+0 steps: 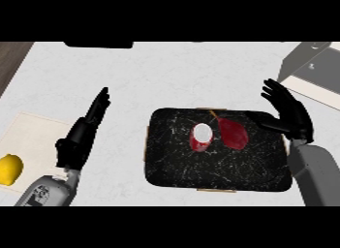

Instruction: Pick the pear from the tray and place it in the tiered shelf

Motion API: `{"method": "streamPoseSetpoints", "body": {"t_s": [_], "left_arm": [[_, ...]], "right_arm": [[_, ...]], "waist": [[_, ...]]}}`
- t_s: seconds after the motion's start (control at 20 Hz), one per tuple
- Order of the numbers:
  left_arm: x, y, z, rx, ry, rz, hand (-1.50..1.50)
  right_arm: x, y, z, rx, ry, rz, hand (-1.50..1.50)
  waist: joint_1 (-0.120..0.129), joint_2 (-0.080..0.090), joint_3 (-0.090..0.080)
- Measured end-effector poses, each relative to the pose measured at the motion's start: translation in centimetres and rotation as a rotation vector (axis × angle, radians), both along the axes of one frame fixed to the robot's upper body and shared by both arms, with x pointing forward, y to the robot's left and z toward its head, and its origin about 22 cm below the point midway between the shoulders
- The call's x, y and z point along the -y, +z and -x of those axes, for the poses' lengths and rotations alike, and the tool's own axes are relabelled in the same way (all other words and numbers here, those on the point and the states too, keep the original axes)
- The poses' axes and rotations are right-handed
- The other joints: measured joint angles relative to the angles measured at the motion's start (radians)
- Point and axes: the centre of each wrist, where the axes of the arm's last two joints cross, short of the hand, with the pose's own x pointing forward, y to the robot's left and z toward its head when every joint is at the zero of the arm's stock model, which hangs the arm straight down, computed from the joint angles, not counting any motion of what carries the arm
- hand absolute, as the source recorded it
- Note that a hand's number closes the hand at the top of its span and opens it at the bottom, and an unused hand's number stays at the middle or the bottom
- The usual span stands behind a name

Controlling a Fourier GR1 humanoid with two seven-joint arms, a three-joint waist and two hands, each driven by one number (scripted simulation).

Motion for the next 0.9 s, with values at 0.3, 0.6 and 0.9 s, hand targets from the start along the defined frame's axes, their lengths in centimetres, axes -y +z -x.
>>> {"method": "streamPoseSetpoints", "body": {"t_s": [0.3,0.6,0.9], "left_arm": [[-0.7,-0.3,-0.7,-0.018,0.005,-0.009,0.0],[-0.6,-0.3,-1.4,-0.025,0.007,-0.012,0.0],[-0.6,-0.8,-1.1,-0.031,0.019,-0.007,0.0]], "right_arm": [[3.0,0.2,-1.7,0.035,0.156,-0.093,-1.5],[4.1,3.6,-4.3,0.007,0.384,0.044,-1.5],[3.7,9.2,-7.3,-0.048,0.548,0.222,-1.5]], "waist": [[-0.012,-0.011,-0.002],[-0.02,-0.017,-0.004],[-0.027,-0.024,-0.005]]}}
